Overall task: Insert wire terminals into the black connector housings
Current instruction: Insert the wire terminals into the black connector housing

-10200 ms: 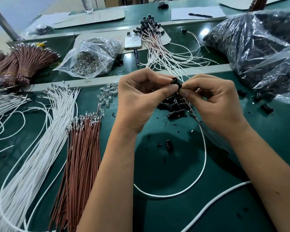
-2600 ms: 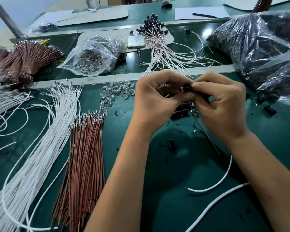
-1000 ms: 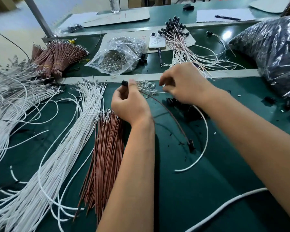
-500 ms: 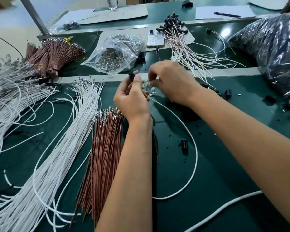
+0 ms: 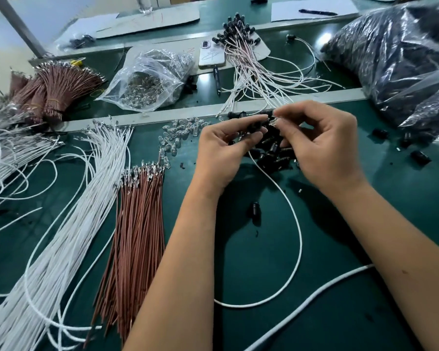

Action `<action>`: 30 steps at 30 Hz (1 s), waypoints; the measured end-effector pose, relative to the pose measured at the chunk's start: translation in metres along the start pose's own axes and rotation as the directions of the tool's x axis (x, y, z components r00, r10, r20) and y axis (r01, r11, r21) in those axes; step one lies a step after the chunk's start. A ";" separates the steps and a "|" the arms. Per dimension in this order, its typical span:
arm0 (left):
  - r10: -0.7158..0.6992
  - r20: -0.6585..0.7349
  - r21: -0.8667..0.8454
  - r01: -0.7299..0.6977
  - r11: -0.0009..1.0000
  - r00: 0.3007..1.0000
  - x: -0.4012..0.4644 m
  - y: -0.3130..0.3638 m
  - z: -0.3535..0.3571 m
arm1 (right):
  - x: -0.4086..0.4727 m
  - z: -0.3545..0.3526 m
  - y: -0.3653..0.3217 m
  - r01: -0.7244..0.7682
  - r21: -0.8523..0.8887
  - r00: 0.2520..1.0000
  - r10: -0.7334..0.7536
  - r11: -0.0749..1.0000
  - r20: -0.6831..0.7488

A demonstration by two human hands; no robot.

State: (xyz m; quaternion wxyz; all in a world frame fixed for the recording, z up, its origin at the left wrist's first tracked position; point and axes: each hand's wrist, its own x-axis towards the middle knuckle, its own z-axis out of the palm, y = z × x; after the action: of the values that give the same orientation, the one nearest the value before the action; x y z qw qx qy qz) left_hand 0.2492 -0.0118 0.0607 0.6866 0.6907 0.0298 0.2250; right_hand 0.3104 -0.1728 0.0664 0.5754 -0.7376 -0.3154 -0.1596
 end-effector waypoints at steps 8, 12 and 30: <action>0.038 0.082 -0.086 -0.031 0.996 0.996 0.001 -0.005 -0.004 | -0.004 0.002 -0.011 0.132 -0.067 0.991 -0.134 0.989 -0.017; 0.065 0.101 -0.108 -0.054 0.993 0.993 0.003 -0.008 -0.006 | -0.004 0.002 -0.016 0.179 -0.091 0.983 -0.182 0.980 -0.033; 0.105 0.100 0.035 -0.109 0.993 0.989 0.005 -0.007 -0.008 | -0.004 -0.002 -0.015 0.224 -0.164 0.974 -0.217 0.961 0.058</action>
State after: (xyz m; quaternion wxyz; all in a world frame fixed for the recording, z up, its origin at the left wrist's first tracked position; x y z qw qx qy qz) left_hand 0.2531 -0.0025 0.0551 0.6601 0.7151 -0.0365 0.2269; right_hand 0.2983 -0.1737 0.0760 0.4830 -0.7470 -0.3922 -0.2343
